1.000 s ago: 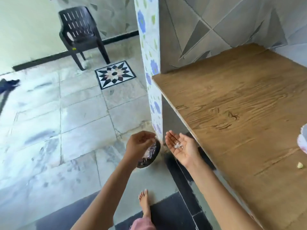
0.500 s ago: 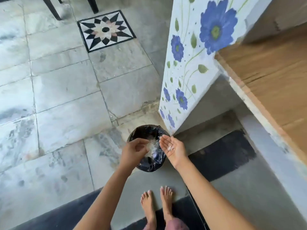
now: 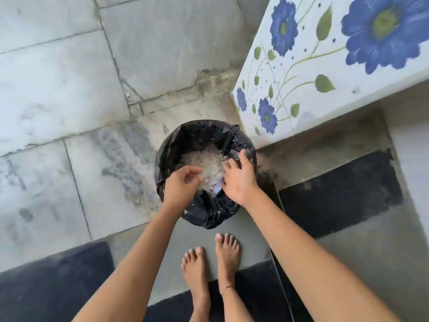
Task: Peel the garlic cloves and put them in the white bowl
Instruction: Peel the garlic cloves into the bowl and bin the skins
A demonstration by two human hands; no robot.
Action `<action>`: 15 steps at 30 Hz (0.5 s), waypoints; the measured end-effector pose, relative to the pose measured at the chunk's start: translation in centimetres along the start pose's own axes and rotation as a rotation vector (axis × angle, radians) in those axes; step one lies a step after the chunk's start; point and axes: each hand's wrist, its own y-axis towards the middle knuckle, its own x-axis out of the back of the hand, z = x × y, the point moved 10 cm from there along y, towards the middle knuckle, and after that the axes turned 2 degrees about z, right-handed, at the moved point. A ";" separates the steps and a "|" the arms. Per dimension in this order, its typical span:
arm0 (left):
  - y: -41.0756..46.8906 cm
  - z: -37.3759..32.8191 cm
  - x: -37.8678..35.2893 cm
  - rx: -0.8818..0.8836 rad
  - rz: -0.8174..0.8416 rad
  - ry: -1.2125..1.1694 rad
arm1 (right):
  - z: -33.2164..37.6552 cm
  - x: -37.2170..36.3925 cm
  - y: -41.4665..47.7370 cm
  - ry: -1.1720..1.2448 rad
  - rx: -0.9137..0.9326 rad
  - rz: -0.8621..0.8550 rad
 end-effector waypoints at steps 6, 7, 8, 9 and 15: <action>-2.6 -1.7 -2.9 -0.150 -0.008 -0.301 | -0.6 0.2 0.1 0.141 -0.040 0.009; -3.2 -2.7 -4.1 -0.217 0.042 -0.332 | -0.8 0.0 0.1 0.171 -0.056 0.015; -3.5 -3.2 -5.8 -0.270 0.101 -0.307 | -0.9 -0.1 0.3 0.186 -0.068 0.011; -3.5 -2.9 -7.5 -0.294 0.157 -0.248 | -0.9 -0.2 0.3 0.192 -0.073 0.010; 0.7 1.6 -7.6 0.037 0.111 -0.392 | 0.4 -0.1 -0.1 0.196 -0.033 0.053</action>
